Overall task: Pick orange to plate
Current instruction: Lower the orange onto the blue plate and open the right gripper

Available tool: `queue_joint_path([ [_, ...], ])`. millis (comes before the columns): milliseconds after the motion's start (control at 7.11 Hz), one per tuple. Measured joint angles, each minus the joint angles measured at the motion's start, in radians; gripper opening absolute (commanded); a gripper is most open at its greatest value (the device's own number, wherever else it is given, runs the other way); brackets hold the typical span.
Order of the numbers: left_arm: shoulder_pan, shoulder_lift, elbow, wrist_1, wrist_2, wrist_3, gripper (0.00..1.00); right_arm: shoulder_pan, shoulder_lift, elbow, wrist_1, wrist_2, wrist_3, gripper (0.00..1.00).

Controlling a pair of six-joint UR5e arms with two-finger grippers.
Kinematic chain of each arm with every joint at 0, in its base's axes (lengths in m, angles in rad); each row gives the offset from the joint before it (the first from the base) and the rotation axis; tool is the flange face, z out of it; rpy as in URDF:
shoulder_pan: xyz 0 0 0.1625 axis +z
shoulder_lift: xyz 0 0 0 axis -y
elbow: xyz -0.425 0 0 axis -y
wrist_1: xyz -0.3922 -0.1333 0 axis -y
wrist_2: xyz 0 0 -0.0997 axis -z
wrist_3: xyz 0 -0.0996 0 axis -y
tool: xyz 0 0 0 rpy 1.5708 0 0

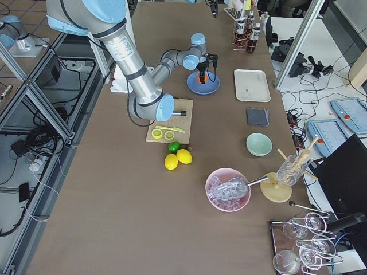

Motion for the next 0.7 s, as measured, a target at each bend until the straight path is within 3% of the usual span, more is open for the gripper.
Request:
queue_joint_path([
  [422,-0.118,0.022,0.075,0.004,-0.056,0.182,0.98,-0.009,0.038,-0.082,0.004,-0.040,0.001,0.02],
  [563,-0.131,0.022,0.079,0.004,-0.069,0.194,0.98,-0.011,0.041,-0.095,0.004,-0.044,0.001,0.93],
  [704,-0.143,0.021,0.080,0.008,-0.083,0.198,0.98,-0.013,0.042,-0.104,0.003,-0.045,0.003,1.00],
])
